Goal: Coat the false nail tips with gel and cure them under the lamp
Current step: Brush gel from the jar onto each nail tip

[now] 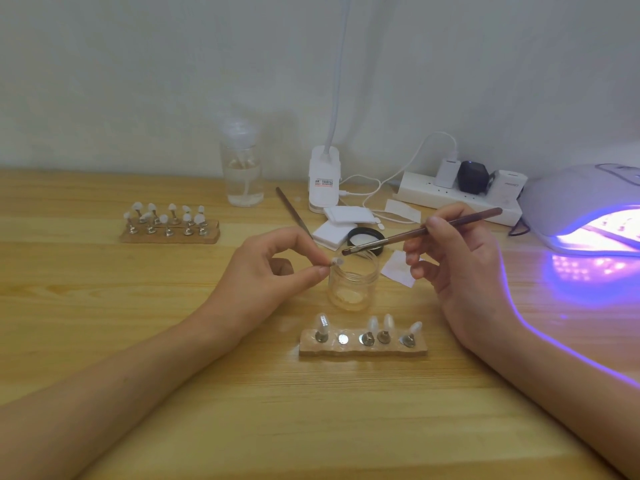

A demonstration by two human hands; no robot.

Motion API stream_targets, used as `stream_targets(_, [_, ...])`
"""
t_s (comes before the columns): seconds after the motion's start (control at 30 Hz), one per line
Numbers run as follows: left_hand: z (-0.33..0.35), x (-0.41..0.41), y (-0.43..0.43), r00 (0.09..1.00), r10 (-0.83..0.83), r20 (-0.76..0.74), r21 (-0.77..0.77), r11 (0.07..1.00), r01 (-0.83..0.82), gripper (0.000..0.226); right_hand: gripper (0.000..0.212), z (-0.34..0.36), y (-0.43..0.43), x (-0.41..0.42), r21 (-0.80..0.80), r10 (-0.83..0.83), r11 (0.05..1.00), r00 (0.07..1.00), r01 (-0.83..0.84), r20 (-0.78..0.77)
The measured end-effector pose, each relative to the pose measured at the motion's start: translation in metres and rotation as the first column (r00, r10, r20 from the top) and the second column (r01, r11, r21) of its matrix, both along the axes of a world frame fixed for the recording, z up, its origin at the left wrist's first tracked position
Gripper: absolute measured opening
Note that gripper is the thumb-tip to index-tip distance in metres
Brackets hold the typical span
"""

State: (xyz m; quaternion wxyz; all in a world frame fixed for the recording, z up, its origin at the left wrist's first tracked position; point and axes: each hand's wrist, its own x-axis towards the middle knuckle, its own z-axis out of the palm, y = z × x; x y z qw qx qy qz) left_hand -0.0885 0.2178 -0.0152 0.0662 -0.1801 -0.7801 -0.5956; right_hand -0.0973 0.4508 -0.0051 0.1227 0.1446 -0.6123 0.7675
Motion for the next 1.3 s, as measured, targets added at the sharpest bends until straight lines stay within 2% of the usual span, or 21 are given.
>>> stream_targets(0.1, [-0.0007,-0.0004,-0.0004,1.0,0.002,0.0,-0.006,1.0,-0.002,0.013,0.017,0.0003,-0.0022,0.001,0.052,0.011,0.999,0.999,-0.01,-0.033])
stream_targets(0.3, [-0.0014,-0.0013,-0.0013,1.0,0.003,0.007,-0.014,1.0,-0.003,0.011,0.015,0.002,-0.0014,0.0016,0.003,-0.009,1.0,1.0,0.009,-0.03])
stream_targets(0.47, [0.001,-0.0001,0.0,1.0,-0.009,-0.008,-0.016,1.0,0.009,0.009,0.018,0.0004,-0.0029,0.003,0.061,-0.025,0.998,0.999,0.028,-0.046])
stream_targets(0.7, [0.0006,-0.0004,0.001,1.0,-0.007,0.004,-0.008,1.0,0.008,0.011,0.015,0.0008,-0.0034,0.0018,0.044,0.005,0.999,0.999,-0.003,-0.042])
stream_targets(0.87, [-0.0003,-0.0005,0.0005,1.0,-0.007,0.009,-0.006,1.0,0.007,0.01,0.01,0.0,-0.0007,0.0005,0.017,-0.031,0.999,0.999,0.031,-0.015])
stream_targets(1.0, [-0.0004,-0.0005,-0.0006,1.0,-0.009,0.0,-0.007,1.0,0.009,0.01,0.014,0.0004,-0.0023,0.0005,0.027,0.023,0.999,0.999,-0.022,-0.032])
stream_targets(1.1, [-0.0008,0.0002,-0.0004,1.0,-0.006,0.0,0.0,1.0,0.006,0.011,0.016,-0.001,-0.002,0.0003,0.045,-0.015,0.999,1.0,0.015,-0.013])
stream_targets(1.23, [-0.0006,0.0007,-0.0003,1.0,0.003,0.009,-0.006,1.0,-0.003,0.01,0.011,0.0005,-0.0003,-0.0002,-0.022,0.005,1.0,1.0,-0.005,-0.002])
stream_targets(1.3, [-0.0003,0.0003,-0.0005,1.0,0.0,0.008,-0.006,1.0,0.0,0.01,0.015,0.0005,-0.0018,-0.0002,0.002,0.027,1.0,1.0,-0.027,-0.013])
